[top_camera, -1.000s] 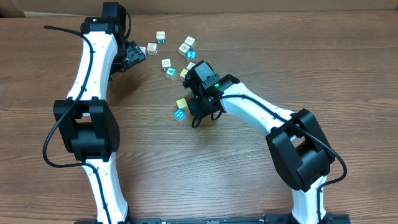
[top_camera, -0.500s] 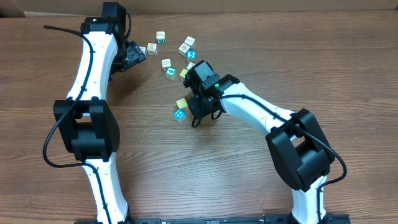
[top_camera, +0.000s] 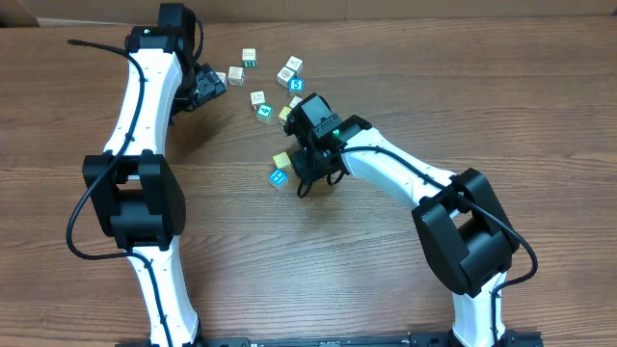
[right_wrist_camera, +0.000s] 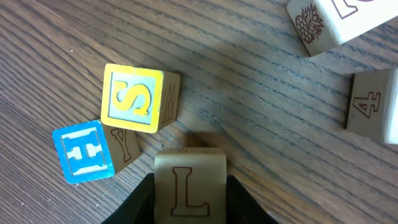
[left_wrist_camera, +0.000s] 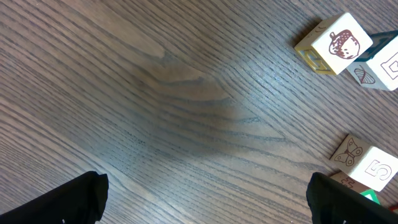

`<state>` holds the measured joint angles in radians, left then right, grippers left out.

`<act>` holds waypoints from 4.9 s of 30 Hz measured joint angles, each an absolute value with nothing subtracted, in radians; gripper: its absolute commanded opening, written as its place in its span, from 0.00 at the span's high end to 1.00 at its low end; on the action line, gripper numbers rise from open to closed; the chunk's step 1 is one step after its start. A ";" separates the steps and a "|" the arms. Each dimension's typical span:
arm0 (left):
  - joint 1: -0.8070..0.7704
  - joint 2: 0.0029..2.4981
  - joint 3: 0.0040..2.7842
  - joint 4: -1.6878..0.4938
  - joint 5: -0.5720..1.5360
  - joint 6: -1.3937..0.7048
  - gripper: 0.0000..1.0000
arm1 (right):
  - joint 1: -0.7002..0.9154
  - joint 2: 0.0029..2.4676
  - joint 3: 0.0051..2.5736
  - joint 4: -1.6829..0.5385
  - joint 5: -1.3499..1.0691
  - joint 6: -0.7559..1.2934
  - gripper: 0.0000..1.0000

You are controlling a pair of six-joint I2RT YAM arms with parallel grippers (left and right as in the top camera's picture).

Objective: Form a circle

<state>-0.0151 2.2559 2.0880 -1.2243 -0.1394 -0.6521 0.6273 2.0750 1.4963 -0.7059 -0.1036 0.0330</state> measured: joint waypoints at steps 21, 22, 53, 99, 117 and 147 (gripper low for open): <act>-0.015 2.256 2.088 -1.225 -0.139 -0.652 0.00 | 0.627 2.075 1.432 -0.617 -0.104 0.033 0.68; -0.015 2.256 2.088 -1.224 -0.139 -0.652 0.00 | 0.627 2.075 1.432 -0.616 -0.104 0.033 0.68; -0.015 2.256 2.088 -1.224 -0.139 -0.652 0.01 | 0.628 2.075 1.432 -0.623 -0.125 0.030 0.70; -0.015 2.256 2.088 -1.224 -0.139 -0.652 0.01 | 0.628 2.075 1.430 -0.602 -0.127 0.015 0.67; -0.015 2.256 2.088 -1.224 -0.139 -0.652 0.00 | 0.628 2.075 1.430 -0.614 -0.127 0.007 0.72; -0.015 2.256 2.088 -1.224 -0.139 -0.652 0.01 | 0.628 2.075 1.430 -0.607 -0.127 0.007 0.68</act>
